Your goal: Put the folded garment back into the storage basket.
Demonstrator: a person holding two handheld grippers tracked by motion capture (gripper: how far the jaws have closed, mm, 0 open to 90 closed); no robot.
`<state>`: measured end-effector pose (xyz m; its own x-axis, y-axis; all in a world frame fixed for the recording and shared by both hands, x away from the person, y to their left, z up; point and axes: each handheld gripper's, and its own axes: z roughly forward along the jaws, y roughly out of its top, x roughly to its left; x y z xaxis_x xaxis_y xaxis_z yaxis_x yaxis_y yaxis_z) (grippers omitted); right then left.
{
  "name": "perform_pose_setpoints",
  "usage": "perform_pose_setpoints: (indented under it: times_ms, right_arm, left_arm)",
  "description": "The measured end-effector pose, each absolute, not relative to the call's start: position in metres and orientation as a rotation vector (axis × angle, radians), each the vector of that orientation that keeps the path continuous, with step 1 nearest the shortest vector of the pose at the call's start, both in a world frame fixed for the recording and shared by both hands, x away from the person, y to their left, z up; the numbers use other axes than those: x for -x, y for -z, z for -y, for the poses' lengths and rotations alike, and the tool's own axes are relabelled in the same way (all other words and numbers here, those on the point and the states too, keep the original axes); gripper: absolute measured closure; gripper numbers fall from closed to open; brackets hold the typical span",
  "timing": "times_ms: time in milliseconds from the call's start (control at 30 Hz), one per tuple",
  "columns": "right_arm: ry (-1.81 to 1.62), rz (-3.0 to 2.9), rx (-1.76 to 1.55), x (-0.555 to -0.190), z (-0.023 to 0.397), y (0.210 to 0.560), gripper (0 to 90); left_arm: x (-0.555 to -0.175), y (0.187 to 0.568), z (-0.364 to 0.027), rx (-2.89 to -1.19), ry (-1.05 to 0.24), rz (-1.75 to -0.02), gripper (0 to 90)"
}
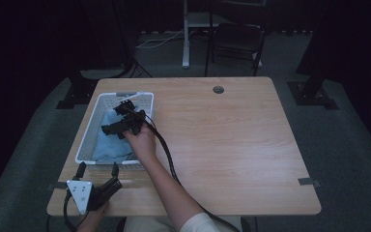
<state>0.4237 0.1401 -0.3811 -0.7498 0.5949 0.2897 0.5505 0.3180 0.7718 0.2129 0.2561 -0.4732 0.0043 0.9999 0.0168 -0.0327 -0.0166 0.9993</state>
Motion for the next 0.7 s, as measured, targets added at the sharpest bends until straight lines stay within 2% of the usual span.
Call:
perform_pose_setpoints:
  times_ms: [700]
  right_arm:
    - [-1.641,-2.443,-0.913,-0.408,-0.108,0.384,1.4]
  left_arm:
    - [-0.213,0.473,-0.256,-1.199,-1.234,-1.173,3.9]
